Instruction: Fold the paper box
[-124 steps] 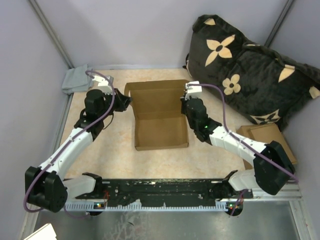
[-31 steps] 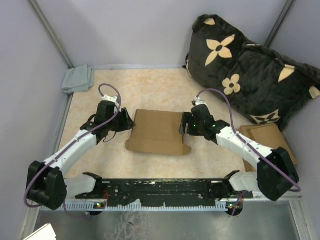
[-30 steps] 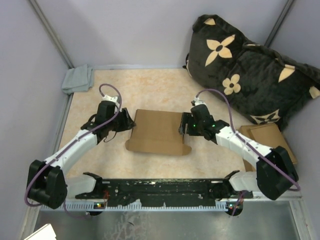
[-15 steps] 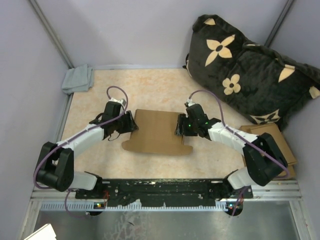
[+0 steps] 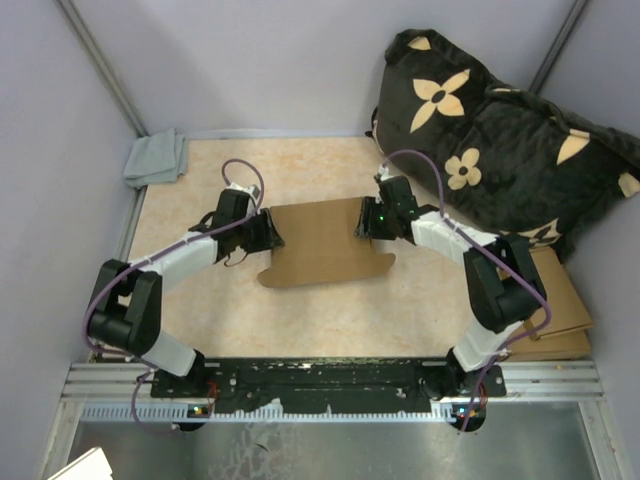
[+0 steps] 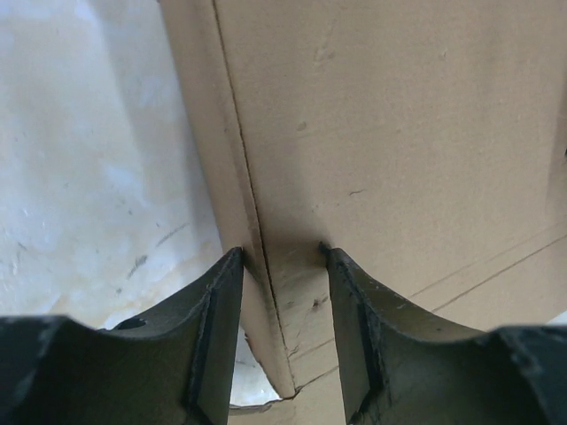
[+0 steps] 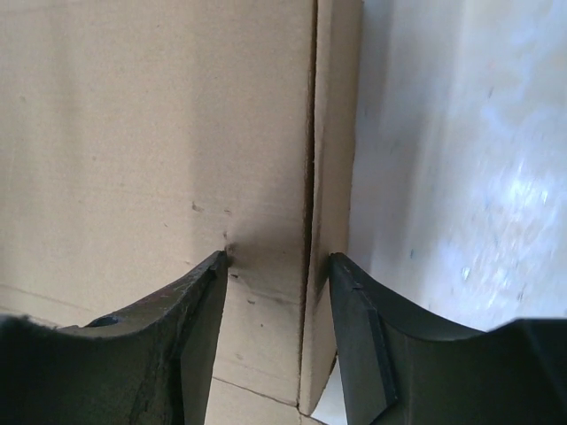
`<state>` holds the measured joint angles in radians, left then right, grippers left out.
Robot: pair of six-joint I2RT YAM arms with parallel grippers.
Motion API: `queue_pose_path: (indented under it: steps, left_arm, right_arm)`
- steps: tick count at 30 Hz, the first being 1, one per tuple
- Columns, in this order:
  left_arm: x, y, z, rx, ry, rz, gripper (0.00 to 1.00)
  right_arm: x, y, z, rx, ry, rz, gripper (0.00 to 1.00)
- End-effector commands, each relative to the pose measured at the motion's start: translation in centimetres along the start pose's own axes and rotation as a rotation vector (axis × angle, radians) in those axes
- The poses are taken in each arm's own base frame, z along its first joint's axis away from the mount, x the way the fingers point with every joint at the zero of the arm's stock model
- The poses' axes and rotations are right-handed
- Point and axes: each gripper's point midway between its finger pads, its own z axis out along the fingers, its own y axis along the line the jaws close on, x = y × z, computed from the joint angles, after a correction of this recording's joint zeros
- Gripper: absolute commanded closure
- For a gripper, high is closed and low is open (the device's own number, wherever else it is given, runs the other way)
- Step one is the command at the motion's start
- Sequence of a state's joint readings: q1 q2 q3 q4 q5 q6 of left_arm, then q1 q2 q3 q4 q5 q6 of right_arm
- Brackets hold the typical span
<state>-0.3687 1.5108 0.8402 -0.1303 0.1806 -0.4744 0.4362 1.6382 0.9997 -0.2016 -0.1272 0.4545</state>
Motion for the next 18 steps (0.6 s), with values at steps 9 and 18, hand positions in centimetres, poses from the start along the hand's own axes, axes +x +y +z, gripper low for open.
queue_pose_path:
  steps: [9, 18]
  left_arm:
    - [-8.7, -1.3, -0.3, -0.106, -0.167, 0.048, 0.4]
    - [-6.4, -3.6, -5.0, 0.079, -0.214, 0.162, 0.0]
  right_arm:
    - [-8.6, 1.0, -1.6, 0.072, -0.164, -0.028, 0.35]
    - [-5.7, 1.9, -7.7, -0.03, -0.197, -0.082, 0.03]
